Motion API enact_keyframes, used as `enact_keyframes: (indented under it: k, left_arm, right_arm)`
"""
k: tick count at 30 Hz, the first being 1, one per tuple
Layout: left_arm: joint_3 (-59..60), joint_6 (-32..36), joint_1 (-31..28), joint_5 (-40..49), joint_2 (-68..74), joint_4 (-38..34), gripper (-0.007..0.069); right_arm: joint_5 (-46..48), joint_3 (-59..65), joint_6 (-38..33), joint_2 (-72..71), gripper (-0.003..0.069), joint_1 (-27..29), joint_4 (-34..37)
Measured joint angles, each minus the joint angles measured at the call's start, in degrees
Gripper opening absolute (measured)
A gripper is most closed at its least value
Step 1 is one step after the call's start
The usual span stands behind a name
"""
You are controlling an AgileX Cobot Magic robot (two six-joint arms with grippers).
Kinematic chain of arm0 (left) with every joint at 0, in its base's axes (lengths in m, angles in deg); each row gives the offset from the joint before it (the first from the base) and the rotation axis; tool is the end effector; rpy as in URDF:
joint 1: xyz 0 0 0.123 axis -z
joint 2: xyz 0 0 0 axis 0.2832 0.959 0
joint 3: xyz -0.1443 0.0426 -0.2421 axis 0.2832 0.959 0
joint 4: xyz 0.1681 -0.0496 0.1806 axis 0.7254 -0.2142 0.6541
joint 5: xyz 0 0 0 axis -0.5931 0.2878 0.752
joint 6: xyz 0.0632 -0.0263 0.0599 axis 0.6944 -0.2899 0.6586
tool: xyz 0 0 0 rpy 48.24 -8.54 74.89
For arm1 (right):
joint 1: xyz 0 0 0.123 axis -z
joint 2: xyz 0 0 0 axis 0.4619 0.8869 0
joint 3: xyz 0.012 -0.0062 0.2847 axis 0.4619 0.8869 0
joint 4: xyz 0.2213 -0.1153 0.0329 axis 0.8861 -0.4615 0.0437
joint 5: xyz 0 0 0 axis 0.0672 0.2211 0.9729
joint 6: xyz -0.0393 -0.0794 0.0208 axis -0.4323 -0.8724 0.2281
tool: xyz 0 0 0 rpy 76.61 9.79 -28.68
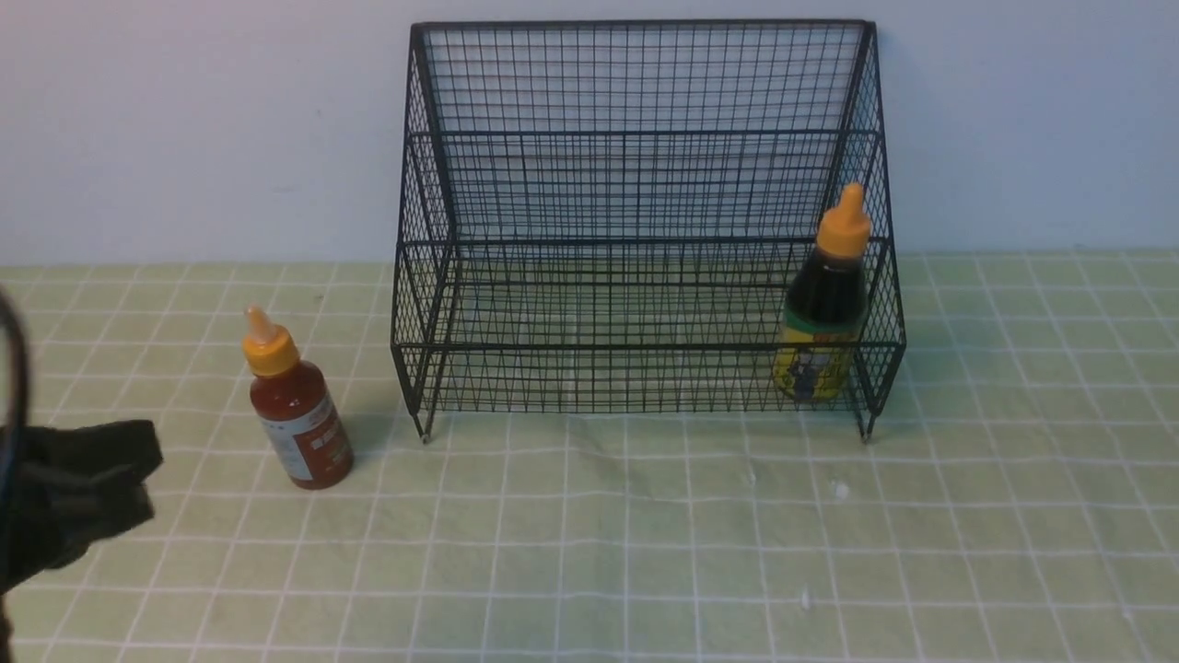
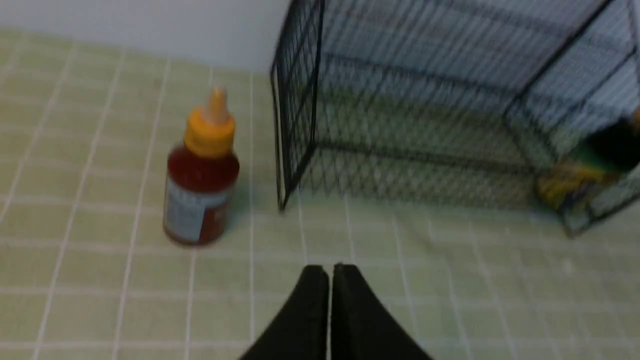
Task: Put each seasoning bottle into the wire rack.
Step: Use the left arm to grab the condiment bottle closest to it
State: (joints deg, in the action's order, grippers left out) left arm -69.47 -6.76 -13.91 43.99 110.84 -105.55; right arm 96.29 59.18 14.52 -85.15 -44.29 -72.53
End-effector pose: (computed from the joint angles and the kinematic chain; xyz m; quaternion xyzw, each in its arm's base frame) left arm 0.1469 -0.0279 0.3152 -0.0093 0.8930 -0.1547 0.4225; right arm 0.0118 0.0046 0.3312 -0.0549 0.5672 0.1693 0.8041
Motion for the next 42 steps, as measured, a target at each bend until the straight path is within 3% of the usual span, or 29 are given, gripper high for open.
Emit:
enact_keyframes:
  k: [6, 10, 18, 26, 33, 37, 42]
  left_arm:
    - [-20.8, -2.1, 0.0, 18.9, 20.5, 9.0, -0.0007]
    - [-32.8, -2.8, 0.0, 26.6, 32.9, 10.6, -0.0007]
    - [-44.9, -4.0, 0.0, 31.0, 45.5, 13.7, 0.0004]
    - [-45.5, -5.1, 0.0, 26.0, 49.2, 15.5, 0.0188]
    - [-45.5, -5.2, 0.0, 22.7, 53.0, 16.6, 0.0459]
    - [-45.5, -5.2, 0.0, 21.7, 56.4, 17.8, 0.0523]
    - [-45.5, -5.2, 0.0, 20.9, 60.3, 17.9, 0.0525]
  right_arm:
    - [0.1, 1.3, 0.0, -0.6, -0.0013, 0.0, 0.0]
    - [0.4, 1.3, 0.0, -0.6, -0.0013, 0.0, 0.0]
    - [1.0, 1.3, 0.0, -0.6, -0.0013, 0.0, 0.0]
    - [4.1, 1.3, 0.0, -0.6, -0.0013, 0.0, 0.0]
    - [5.9, 1.3, 0.0, -0.6, -0.0013, 0.0, 0.0]
    - [5.9, 1.3, 0.0, -0.6, -0.0013, 0.0, -0.2]
    - [5.9, 1.3, 0.0, -0.6, -0.0013, 0.0, -0.2]
